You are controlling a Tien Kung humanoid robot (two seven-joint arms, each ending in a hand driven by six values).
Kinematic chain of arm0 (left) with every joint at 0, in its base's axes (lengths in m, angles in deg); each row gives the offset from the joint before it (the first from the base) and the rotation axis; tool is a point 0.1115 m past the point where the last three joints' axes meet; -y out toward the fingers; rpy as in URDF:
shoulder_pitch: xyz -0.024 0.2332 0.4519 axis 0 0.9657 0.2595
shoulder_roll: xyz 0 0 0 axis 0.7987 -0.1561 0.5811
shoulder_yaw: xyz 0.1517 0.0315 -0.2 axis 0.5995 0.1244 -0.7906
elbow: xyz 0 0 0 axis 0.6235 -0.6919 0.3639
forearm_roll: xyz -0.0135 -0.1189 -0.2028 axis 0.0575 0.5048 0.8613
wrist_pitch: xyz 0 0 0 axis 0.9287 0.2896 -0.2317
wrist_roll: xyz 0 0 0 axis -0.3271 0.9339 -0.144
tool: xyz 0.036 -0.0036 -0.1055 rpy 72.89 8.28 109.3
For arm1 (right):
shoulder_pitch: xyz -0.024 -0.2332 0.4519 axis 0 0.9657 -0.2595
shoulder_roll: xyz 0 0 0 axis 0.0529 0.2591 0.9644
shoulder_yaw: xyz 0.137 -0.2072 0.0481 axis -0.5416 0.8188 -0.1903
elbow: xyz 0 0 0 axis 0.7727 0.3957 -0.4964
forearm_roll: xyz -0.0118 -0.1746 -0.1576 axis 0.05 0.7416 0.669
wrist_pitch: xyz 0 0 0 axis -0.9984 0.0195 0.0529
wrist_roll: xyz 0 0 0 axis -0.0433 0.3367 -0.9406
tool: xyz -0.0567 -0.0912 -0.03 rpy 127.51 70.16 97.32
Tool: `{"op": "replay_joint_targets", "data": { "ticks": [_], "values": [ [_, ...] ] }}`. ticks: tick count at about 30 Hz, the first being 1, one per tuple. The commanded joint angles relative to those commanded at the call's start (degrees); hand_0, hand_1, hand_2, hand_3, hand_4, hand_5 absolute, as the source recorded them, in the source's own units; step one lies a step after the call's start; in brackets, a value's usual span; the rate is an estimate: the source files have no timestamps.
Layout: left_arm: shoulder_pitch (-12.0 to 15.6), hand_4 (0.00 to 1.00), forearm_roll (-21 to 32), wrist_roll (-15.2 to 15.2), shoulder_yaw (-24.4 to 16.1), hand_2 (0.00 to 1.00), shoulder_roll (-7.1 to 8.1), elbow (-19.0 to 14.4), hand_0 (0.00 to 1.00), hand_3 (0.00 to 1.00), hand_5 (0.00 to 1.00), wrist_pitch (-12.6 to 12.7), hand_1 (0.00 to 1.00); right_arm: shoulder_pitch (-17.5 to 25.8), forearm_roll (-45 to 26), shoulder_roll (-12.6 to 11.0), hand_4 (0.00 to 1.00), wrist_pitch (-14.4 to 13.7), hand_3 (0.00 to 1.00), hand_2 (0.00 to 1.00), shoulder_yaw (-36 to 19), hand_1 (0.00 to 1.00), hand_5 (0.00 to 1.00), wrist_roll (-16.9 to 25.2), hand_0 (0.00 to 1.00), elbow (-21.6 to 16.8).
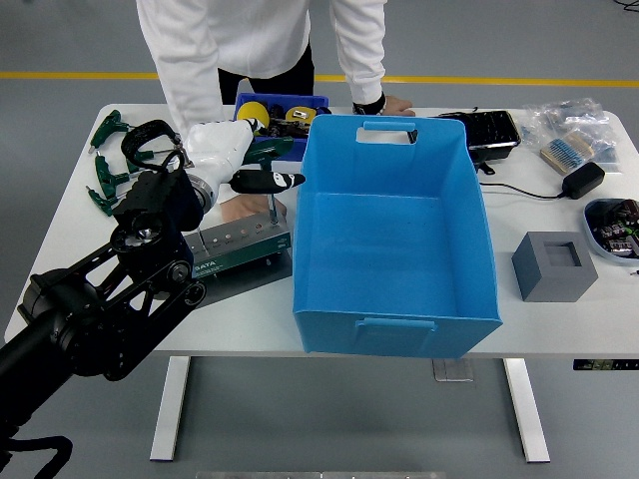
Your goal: Lift tool from toolbox,place it in box,lift tool from toolbox,place it in box
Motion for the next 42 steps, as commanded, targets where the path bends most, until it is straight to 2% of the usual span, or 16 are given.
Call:
{"op": "replay_joint_targets", "data": {
  "ticks": [4, 5, 7, 10, 11, 16, 17, 22, 23, 26, 28, 29, 36, 40, 41, 42],
  "values": [
    [-0.5, 0.998, -0.5, 0.7, 0.5, 0.663, -0.64, 1.5, 0.63, 0.726, 0.852, 0.5, 0.664, 0.0, 0.0, 0.0, 0.891, 0.0, 0.63, 0.736, 0.0, 0.68, 0.782, 0.0, 0.708, 0.0],
    [-0.6, 0.998, -0.3, 0.7, 0.6, 0.543, -0.75, 1.8, 0.527, 0.654, 0.998, 1.1, 0.528, 0.0, 0.1, 0.0, 0.89, 0.0, 0.629, 0.737, 0.0, 0.679, 0.781, 0.0, 0.708, 0.0],
    [-0.7, 0.998, -0.6, 0.7, 0.8, 0.543, -0.91, 2.7, 0.527, 0.654, 0.998, 1.9, 0.528, 0.0, 0.1, -0.1, 0.89, 0.0, 0.629, 0.737, 0.0, 0.679, 0.781, 0.0, 0.708, 0.0],
    [-0.9, 0.998, -0.9, 0.7, 1.1, 0.543, -0.89, 3.6, 0.527, 0.654, 0.998, 2.0, 0.528, -0.1, 0.0, -0.1, 0.89, 0.0, 0.629, 0.737, 0.2, 0.679, 0.781, 0.0, 0.708, 0.0],
    [-0.9, 0.998, -1.0, 0.7, 1.1, 0.476, -0.89, 3.9, 0.477, 0.601, 0.998, 1.9, 0.453, -0.1, 0.0, -0.1, 0.89, 0.0, 0.628, 0.736, 0.3, 0.68, 0.781, 0.0, 0.708, 0.0],
    [-1.0, 0.998, -1.9, 0.7, 1.3, 0.476, -0.97, 5.1, 0.477, 0.601, 0.998, 2.7, 0.453, -0.1, 0.0, -0.1, 0.89, -0.1, 0.628, 0.736, 0.3, 0.68, 0.781, 0.0, 0.708, 0.0],
    [-1.0, 0.998, -2.1, 0.7, 1.3, 0.406, -1.0, 5.3, 0.379, 0.537, 0.998, 2.9, 0.366, -0.1, 0.0, -0.1, 0.889, -0.1, 0.628, 0.736, 0.3, 0.68, 0.78, 0.0, 0.708, 0.0],
    [-1.2, 0.998, -2.2, 0.7, 1.7, 0.406, -1.23, 6.0, 0.379, 0.537, 0.998, 4.9, 0.366, -0.2, 0.2, -0.1, 0.889, -0.1, 0.628, 0.736, 0.3, 0.68, 0.78, -0.2, 0.708, 0.0],
    [-1.2, 0.998, -2.4, 0.7, 1.7, 0.331, -1.29, 6.1, 0.295, 0.436, 0.998, 5.3, 0.272, -0.2, 0.2, -0.1, 0.889, -0.2, 0.626, 0.736, 0.3, 0.68, 0.779, -0.2, 0.707, 0.0],
    [-1.5, 0.998, -3.2, 0.7, 2.1, 0.331, -1.47, 6.7, 0.295, 0.436, 0.998, 6.5, 0.272, -0.3, 0.3, -0.1, 0.889, -0.2, 0.626, 0.736, 0.3, 0.68, 0.779, -0.2, 0.707, 0.0],
    [-1.7, 0.998, -3.7, 0.7, 2.5, 0.331, -1.47, 7.1, 0.295, 0.436, 0.998, 6.5, 0.272, -0.3, 0.5, -0.1, 0.889, -0.2, 0.626, 0.736, 0.2, 0.68, 0.779, -0.3, 0.707, 0.0],
    [-1.8, 0.998, -3.7, 0.7, 2.8, 0.31, -1.4, 7.4, 0.254, 0.415, 0.998, 6.4, 0.245, -0.4, 0.5, -0.1, 0.889, -0.2, 0.626, 0.736, 0.2, 0.68, 0.777, -0.3, 0.708, 0.0],
    [-2.6, 0.998, -3.7, 0.7, 4.2, 0.293, -1.05, 8.9, 0.243, 0.397, 0.998, 6.1, 0.228, -0.4, 0.6, -0.1, 0.889, -0.2, 0.626, 0.736, 0.2, 0.68, 0.776, -0.3, 0.708, 0.0],
    [-2.8, 0.998, -3.7, 0.7, 4.3, 0.293, -1.36, 9.7, 0.243, 0.397, 0.998, 7.3, 0.228, -0.5, 0.7, -0.1, 0.889, -0.2, 0.626, 0.736, 0.2, 0.68, 0.776, -0.3, 0.708, 0.1],
    [-2.8, 0.998, -3.7, 0.7, 4.3, 0.252, -1.46, 9.9, 0.2, 0.361, 0.998, 7.7, 0.169, -0.5, 0.7, -0.1, 0.888, -0.2, 0.626, 0.737, 0.1, 0.68, 0.776, -0.4, 0.707, 0.0],
    [-2.9, 0.998, -3.7, 0.7, 4.3, 0.252, -1.53, 10.0, 0.2, 0.361, 0.998, 8.0, 0.169, -0.5, 0.8, -0.1, 0.888, -0.2, 0.626, 0.737, 0.1, 0.68, 0.776, -0.4, 0.707, 0.0]
  ]
}}
